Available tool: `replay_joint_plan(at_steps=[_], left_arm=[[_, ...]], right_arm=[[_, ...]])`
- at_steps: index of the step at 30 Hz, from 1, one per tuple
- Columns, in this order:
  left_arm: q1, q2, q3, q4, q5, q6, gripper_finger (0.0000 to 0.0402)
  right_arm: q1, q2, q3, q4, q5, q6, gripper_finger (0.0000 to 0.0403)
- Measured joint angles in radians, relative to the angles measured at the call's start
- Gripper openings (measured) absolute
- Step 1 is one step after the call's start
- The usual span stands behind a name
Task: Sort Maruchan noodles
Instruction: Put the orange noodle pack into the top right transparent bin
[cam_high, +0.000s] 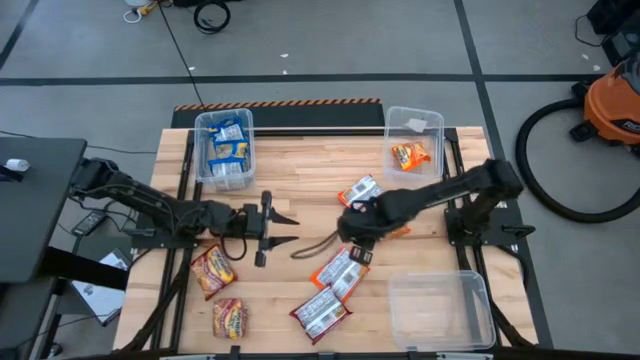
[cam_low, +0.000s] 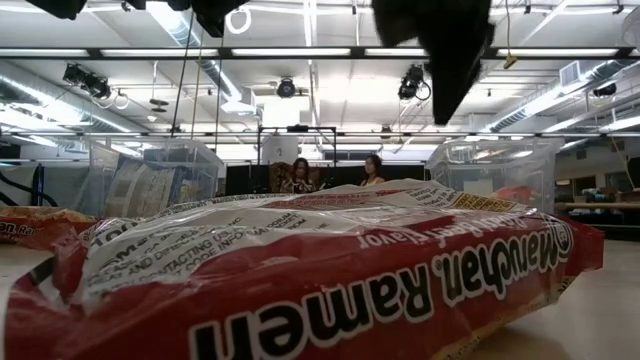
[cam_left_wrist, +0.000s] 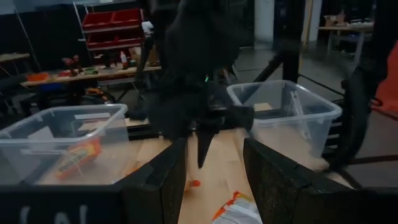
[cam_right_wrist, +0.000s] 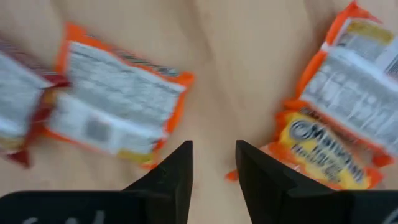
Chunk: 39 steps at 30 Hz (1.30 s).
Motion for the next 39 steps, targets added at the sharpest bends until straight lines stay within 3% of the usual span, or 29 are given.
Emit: replay_joint_plan(at_steps=[14,20,30,35,39], left_arm=[[0.029,-0.076,-0.001,-0.142,-0.054,0.058,0.0164],[0.061,-0.101,-0.001,-0.411,-0.272,0.004,0.0164],[0.046,-0.158,-0.001,-0.530,-0.248,-0.037,0.0164],[-0.026,-0.261,-0.001,-0.519,-0.267,-0.018,0.0164],[-0.097,-0.297,-0.001,-0.471,-0.261,0.029,0.0164]], right_arm=[[-0.121,0.058,0.001,0.013,0.132,-0.148,0.0166],[-0.149,0.162,0.001,0.004,0.195,-0.199,0.0166],[-0.144,0.290,0.000,0.013,0.333,-0.253,0.0166],[-0.134,0.332,0.000,0.006,0.335,-0.238,0.0166],[-0.128,0.335,0.000,0.007,0.404,-0.207,0.0166]])
